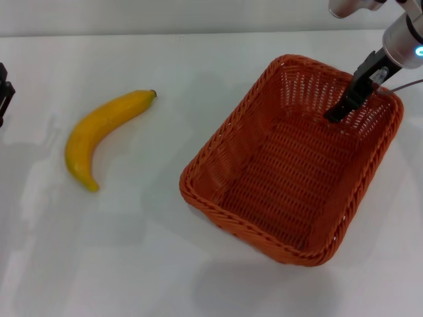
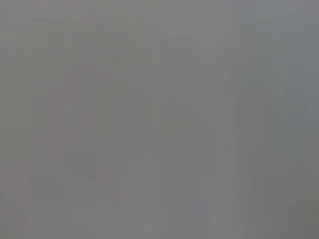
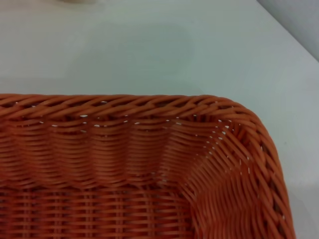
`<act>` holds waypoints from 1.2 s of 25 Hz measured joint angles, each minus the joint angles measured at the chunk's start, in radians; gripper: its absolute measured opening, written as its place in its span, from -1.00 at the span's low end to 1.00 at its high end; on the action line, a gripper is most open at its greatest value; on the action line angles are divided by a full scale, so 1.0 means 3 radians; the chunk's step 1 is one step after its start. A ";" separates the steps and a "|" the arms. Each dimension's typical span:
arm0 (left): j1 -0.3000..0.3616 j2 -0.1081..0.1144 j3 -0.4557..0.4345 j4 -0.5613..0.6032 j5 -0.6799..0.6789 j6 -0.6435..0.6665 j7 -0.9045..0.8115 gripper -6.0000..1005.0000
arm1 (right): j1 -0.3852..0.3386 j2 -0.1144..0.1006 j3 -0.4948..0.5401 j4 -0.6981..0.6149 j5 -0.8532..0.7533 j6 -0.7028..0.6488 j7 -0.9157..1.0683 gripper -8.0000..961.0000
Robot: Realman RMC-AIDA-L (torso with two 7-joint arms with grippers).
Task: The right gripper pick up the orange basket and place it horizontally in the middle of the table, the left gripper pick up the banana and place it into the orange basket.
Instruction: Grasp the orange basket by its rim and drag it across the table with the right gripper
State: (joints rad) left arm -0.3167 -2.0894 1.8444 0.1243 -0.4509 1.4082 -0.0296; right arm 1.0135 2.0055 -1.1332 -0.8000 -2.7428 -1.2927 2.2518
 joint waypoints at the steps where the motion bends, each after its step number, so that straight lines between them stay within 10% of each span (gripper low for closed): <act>1: 0.0001 0.0000 0.0000 0.0000 0.0000 0.0000 -0.0001 0.70 | -0.0001 0.0003 -0.0003 0.0005 -0.0005 0.0010 0.0006 0.74; 9: 0.0008 0.0000 0.0031 0.0000 -0.0001 0.0000 -0.0005 0.70 | -0.0024 -0.0001 -0.0008 -0.0022 -0.0013 0.0014 0.0022 0.74; 23: 0.0008 0.0001 0.0039 0.0010 0.0000 0.0000 -0.0002 0.69 | -0.0107 -0.0004 -0.0135 -0.0111 -0.0088 -0.0005 0.0026 -0.36; 30: -0.0007 0.0000 0.0039 0.0011 0.0000 0.0000 0.0002 0.69 | -0.0073 -0.0033 -0.0121 -0.0122 -0.0098 -0.0090 0.0032 -0.37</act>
State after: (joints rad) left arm -0.3187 -2.0892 1.8560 0.1275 -0.4510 1.4082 -0.0291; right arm 0.9916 1.9955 -1.1693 -0.8365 -2.7722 -1.3199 2.2615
